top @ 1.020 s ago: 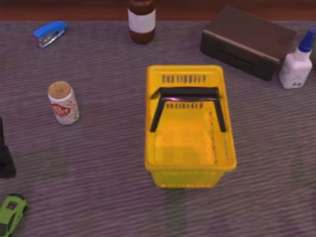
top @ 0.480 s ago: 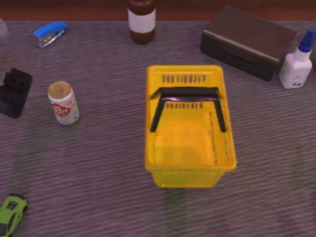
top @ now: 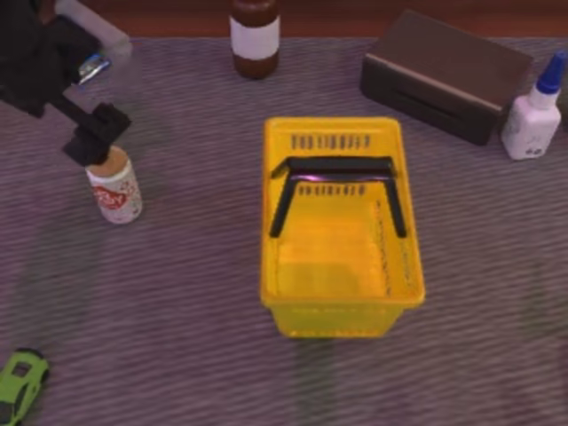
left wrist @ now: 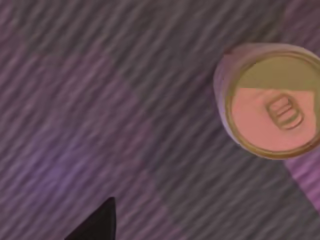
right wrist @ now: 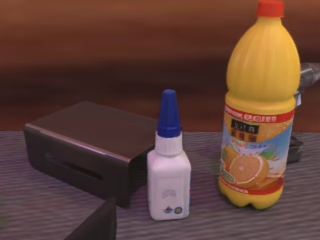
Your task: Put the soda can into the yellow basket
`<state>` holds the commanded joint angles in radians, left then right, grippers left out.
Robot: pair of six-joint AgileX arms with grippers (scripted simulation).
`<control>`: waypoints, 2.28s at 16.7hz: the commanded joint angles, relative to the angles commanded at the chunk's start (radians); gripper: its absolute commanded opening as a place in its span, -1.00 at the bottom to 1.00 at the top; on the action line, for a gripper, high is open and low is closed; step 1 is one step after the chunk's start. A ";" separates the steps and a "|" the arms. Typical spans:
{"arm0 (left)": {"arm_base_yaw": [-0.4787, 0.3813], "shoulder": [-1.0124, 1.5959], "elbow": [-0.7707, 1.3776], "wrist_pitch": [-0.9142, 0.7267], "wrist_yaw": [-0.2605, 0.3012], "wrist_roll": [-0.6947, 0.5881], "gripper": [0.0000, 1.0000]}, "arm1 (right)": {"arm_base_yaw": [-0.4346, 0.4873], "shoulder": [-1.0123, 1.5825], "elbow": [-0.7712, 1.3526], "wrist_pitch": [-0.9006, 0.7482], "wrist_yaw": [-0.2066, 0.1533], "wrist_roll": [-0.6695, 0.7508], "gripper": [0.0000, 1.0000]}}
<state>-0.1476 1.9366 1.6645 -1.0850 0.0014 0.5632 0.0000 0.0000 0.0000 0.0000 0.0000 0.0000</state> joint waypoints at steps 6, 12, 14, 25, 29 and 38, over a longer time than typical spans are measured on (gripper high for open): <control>-0.024 0.288 0.245 -0.161 0.002 0.084 1.00 | 0.000 0.000 0.000 0.000 0.000 0.000 1.00; -0.019 0.298 0.251 -0.165 0.002 0.087 1.00 | 0.000 0.000 0.000 0.000 0.000 0.000 1.00; -0.022 0.301 0.236 -0.147 0.002 0.089 1.00 | 0.000 0.000 0.000 0.000 0.000 0.000 1.00; -0.024 0.336 0.114 0.009 0.002 0.089 0.85 | 0.000 0.000 0.000 0.000 0.000 0.000 1.00; -0.024 0.336 0.114 0.009 0.002 0.089 0.25 | 0.000 0.000 0.000 0.000 0.000 0.000 1.00; -0.024 0.336 0.114 0.009 0.002 0.089 -1.00 | 0.000 0.000 0.000 0.000 0.000 0.000 1.00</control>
<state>-0.1714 2.2727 1.7787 -1.0759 0.0036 0.6524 0.0000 0.0000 0.0000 0.0000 0.0000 0.0000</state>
